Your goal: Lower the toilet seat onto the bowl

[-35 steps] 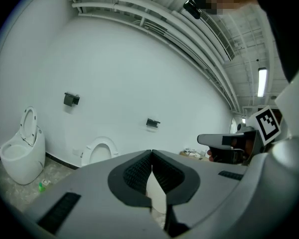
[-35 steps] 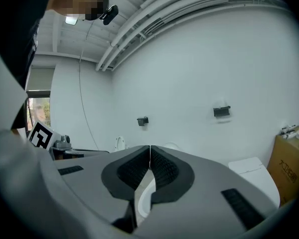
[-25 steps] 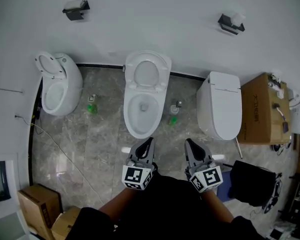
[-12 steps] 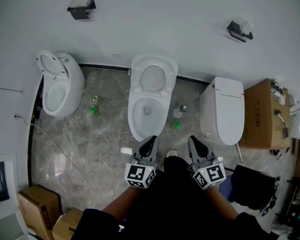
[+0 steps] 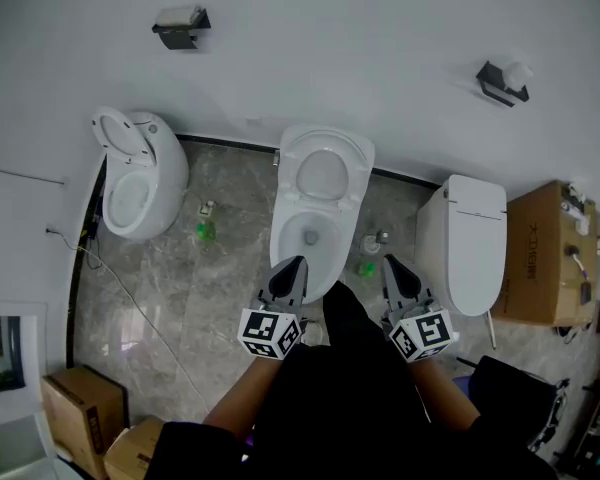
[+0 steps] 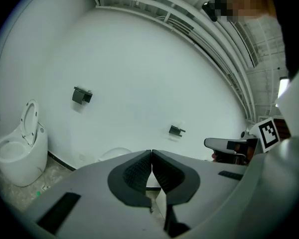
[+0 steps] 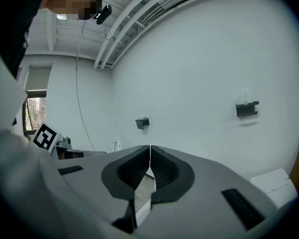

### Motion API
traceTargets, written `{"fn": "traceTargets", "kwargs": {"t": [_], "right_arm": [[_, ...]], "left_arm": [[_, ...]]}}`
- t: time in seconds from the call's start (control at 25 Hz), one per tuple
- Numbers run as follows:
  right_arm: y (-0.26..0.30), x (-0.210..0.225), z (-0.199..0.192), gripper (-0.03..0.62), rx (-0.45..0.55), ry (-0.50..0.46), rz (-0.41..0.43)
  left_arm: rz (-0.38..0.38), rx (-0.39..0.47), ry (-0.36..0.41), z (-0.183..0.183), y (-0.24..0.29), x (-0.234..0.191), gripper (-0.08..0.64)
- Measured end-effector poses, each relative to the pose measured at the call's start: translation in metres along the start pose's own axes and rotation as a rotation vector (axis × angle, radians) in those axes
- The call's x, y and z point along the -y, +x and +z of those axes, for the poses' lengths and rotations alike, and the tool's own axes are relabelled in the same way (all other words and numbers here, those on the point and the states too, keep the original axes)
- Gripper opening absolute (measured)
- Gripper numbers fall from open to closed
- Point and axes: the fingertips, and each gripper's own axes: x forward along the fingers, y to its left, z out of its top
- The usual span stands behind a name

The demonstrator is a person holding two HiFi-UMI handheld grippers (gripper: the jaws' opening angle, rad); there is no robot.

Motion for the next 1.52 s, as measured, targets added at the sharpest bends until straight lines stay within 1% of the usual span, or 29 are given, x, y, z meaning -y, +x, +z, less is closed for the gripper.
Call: {"fn": "traceTargets", "kwargs": {"t": [0.16,0.24,0.36,0.48,0.56,0.64,0.72,0.92,1.12,1.24,1.36,1.44,1.52], "right_arm": [[0.045,0.041,0.010,0.032,-0.010,0.004,-0.016],[0.066,0.061,0.010,0.032,-0.029,0.011,-0.007],[0.099,0.090,0.003,0.032,-0.074,0.013,0.019],[0.130,0.118,-0.004,0.032,-0.108,0.011,0.027],[0.147,0.135,-0.006,0.032,-0.124,0.022,0.031],[0.164,0.149,-0.008,0.034,-0.148,0.021,0.034],[0.179,0.158,-0.011,0.034,-0.173,0.012,0.038],[0.212,0.178,-0.023,0.034,-0.234,-0.033,0.043],[0.244,0.191,-0.039,0.034,-0.293,-0.034,0.036],[0.259,0.195,-0.048,0.034,-0.317,-0.039,0.039],[0.270,0.199,-0.059,0.034,-0.344,-0.049,0.043],[0.276,0.200,-0.067,0.034,-0.363,-0.056,0.044],[0.283,0.202,-0.071,0.034,-0.376,-0.058,0.042]], "left_arm": [[0.030,-0.041,0.015,0.009,0.050,-0.026,0.015],[0.041,-0.071,0.025,0.010,0.077,-0.037,0.015],[0.054,-0.117,0.035,0.006,0.121,-0.053,0.015],[0.083,-0.152,0.015,-0.003,0.159,-0.067,0.015],[0.103,-0.164,0.017,-0.007,0.183,-0.076,0.015],[0.120,-0.165,0.038,-0.007,0.205,-0.083,0.015],[0.126,-0.169,0.063,-0.007,0.223,-0.091,0.015],[0.142,-0.207,0.093,-0.014,0.260,-0.118,0.015],[0.169,-0.267,0.094,-0.022,0.287,-0.147,0.015],[0.166,-0.285,0.091,-0.021,0.303,-0.153,0.015],[0.143,-0.314,0.086,-0.027,0.318,-0.151,0.015],[0.127,-0.332,0.112,-0.031,0.326,-0.149,0.015],[0.126,-0.341,0.137,-0.032,0.333,-0.152,0.015]]}}
